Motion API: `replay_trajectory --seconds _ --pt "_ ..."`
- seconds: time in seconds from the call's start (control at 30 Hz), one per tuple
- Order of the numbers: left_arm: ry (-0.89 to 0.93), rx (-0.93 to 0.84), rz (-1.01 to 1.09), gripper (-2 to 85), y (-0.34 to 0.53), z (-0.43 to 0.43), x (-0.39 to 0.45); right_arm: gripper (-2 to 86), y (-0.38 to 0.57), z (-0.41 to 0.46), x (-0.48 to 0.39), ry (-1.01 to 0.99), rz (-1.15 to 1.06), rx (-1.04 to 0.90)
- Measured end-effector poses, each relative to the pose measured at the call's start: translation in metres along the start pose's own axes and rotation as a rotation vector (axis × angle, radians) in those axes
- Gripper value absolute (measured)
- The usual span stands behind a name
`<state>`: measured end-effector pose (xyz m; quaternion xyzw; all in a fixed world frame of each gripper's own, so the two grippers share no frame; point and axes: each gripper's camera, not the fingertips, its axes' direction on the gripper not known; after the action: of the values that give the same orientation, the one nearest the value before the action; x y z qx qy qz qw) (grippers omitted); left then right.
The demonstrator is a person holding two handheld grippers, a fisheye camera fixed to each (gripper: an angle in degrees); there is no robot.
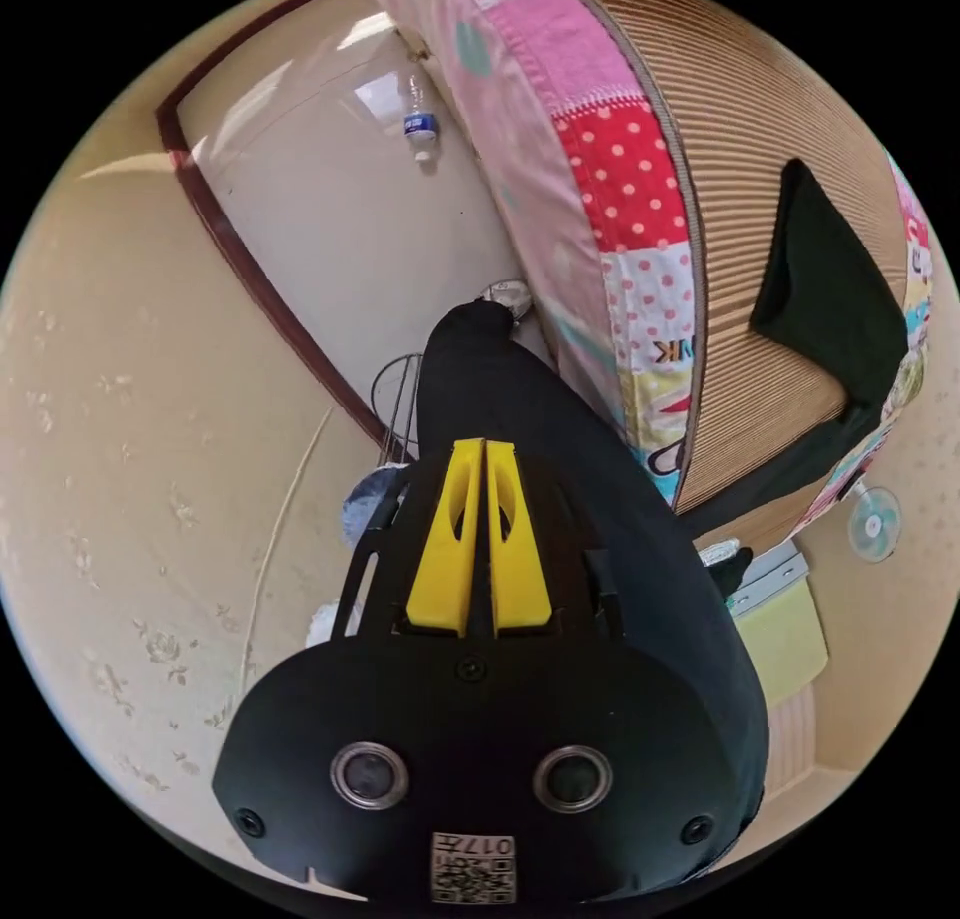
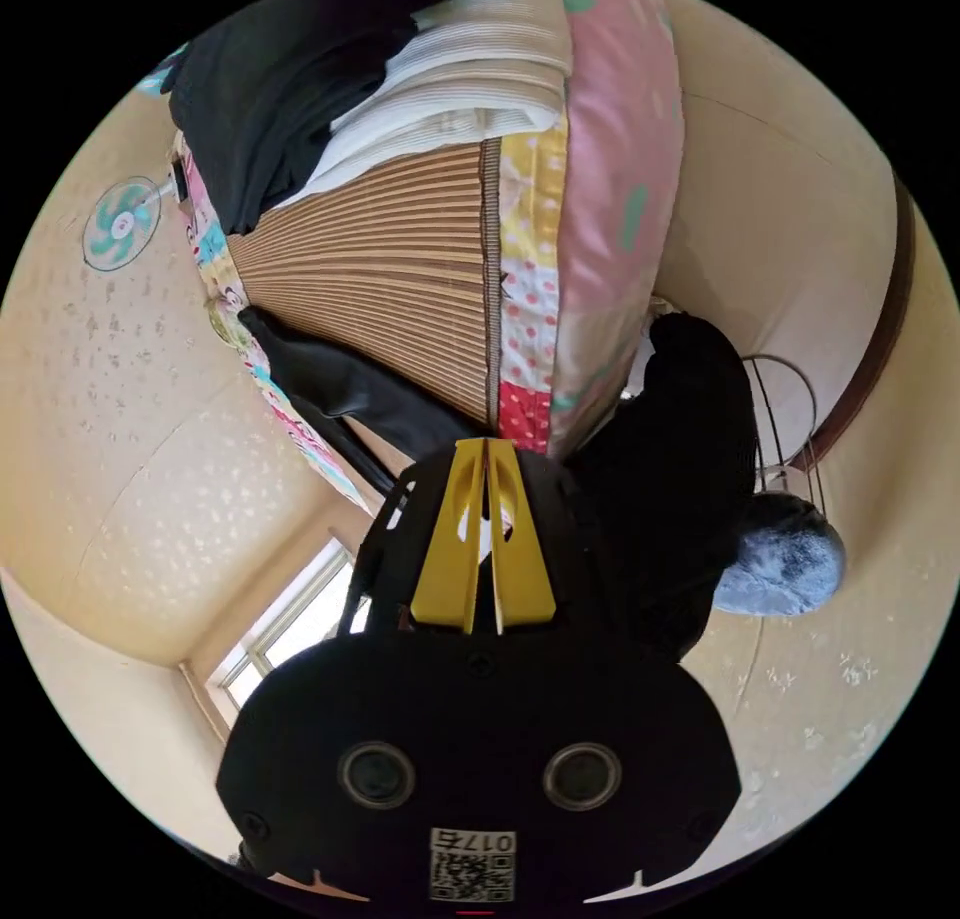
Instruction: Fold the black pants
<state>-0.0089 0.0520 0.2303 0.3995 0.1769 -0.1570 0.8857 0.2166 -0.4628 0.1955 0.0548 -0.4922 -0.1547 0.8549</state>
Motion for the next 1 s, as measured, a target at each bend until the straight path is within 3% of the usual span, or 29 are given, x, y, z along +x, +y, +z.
replay_trajectory --seconds 0.13,0.3,0.47,0.73,1.0 --pt "0.001 0.073 0.084 -0.6 -0.012 -0.053 0.036 0.2 -0.015 -0.008 -0.032 -0.017 -0.090 -0.063" --pt "-0.129 0.074 0.176 -0.6 -0.015 -0.086 0.063 0.1 -0.024 -0.033 -0.047 0.174 -0.138 -0.118" --pt "-0.244 0.053 0.223 -0.6 -0.012 -0.105 0.058 0.1 -0.027 -0.075 -0.014 0.047 -0.002 -0.039" --pt "-0.099 0.021 0.021 -0.6 -0.014 -0.147 -0.008 0.0 -0.025 -0.128 0.028 -0.130 0.136 0.079" --pt "-0.134 0.019 0.058 -0.6 -0.018 -0.183 -0.019 0.1 -0.033 -0.154 0.028 -0.134 0.101 0.060"
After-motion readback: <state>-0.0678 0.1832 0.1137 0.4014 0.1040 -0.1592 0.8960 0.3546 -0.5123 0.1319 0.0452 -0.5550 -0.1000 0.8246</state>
